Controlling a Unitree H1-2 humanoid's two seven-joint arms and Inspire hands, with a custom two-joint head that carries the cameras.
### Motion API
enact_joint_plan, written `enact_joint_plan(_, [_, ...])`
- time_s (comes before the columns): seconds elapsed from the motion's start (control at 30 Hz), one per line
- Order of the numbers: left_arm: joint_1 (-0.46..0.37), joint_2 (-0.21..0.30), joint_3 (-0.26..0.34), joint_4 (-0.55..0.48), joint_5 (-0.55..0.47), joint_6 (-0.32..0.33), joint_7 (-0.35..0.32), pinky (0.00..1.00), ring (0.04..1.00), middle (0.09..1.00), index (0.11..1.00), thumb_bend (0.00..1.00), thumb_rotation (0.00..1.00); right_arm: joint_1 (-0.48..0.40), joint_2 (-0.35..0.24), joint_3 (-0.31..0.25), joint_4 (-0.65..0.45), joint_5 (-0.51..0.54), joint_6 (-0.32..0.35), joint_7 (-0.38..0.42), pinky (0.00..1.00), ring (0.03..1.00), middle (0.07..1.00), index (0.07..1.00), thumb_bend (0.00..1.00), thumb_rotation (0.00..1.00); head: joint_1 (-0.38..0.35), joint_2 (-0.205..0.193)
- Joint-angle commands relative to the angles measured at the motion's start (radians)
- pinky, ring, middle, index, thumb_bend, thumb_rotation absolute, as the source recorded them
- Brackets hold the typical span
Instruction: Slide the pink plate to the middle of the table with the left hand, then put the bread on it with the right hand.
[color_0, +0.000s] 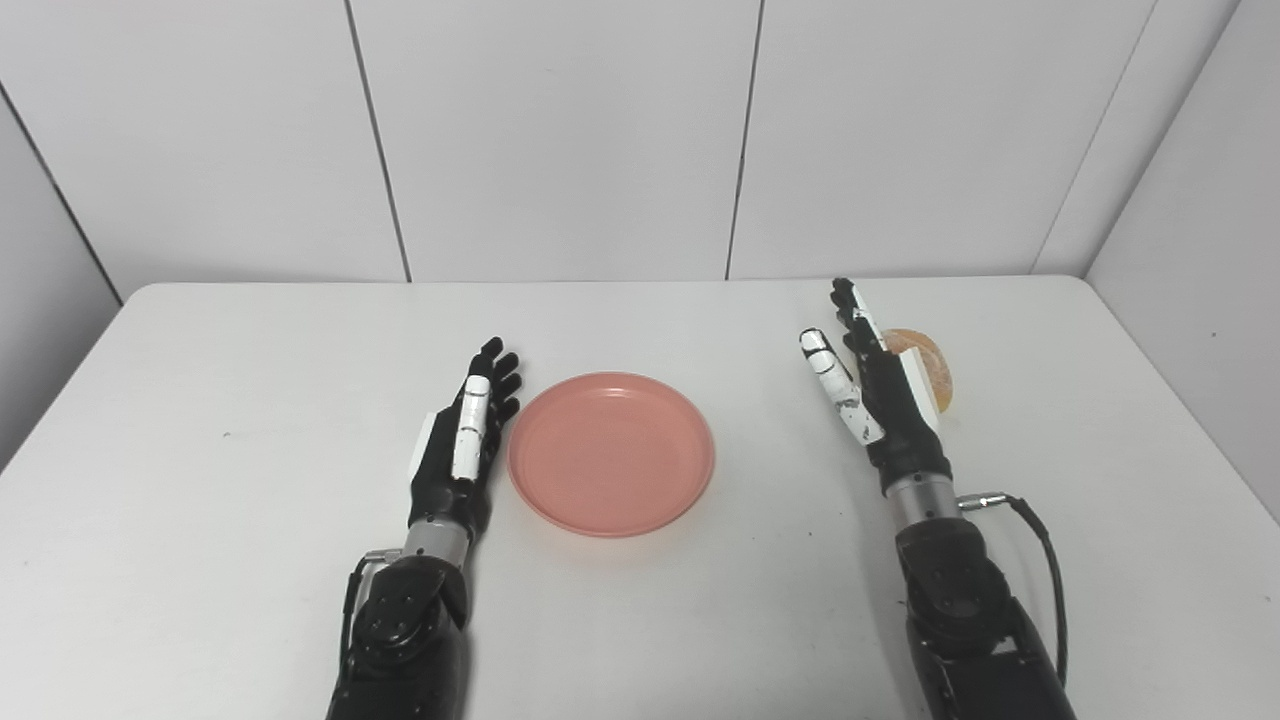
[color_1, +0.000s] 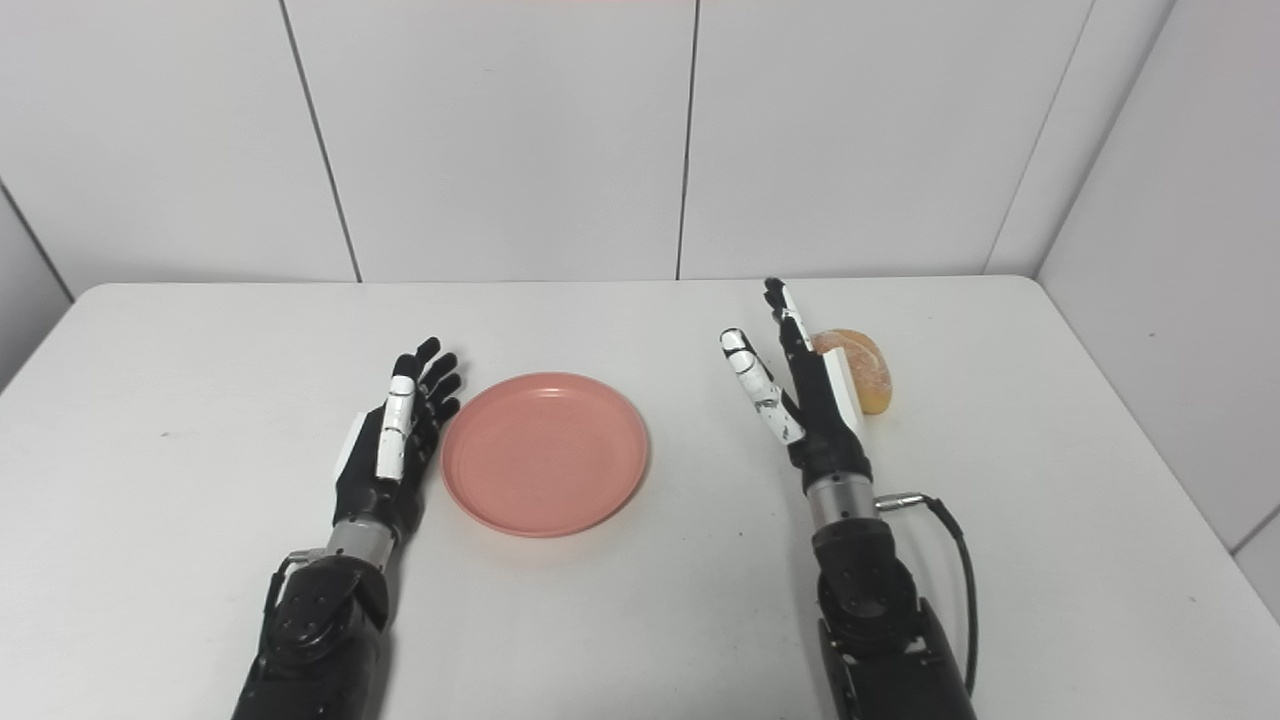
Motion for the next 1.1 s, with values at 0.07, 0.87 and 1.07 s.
enact_joint_plan(0.07, [-0.023,0.02,0.001,-0.003,0.033,0.001,0.018,0.91,0.929,0.923,0.917,0.58,1.0,-0.063,-0.018,-0.005,-0.031,-0.05,-0.054,-0.05,0.91,0.938,0.93,0.939,0.63,0.75,-0.059,-0.01])
enact_joint_plan(0.87, [-0.027,0.045,0.023,0.019,-0.017,-0.014,-0.033,0.91,0.923,0.923,0.919,0.59,1.0,-0.163,-0.122,-0.004,0.146,-0.298,0.015,-0.218,0.71,0.831,0.888,0.879,0.81,0.47,-0.136,-0.022])
enact_joint_plan(1.07, [-0.027,0.048,0.023,0.021,-0.022,-0.016,-0.038,0.92,0.924,0.923,0.92,0.59,1.0,-0.177,-0.136,0.008,0.194,-0.329,0.047,-0.227,0.72,0.84,0.893,0.892,0.83,0.43,-0.134,-0.02])
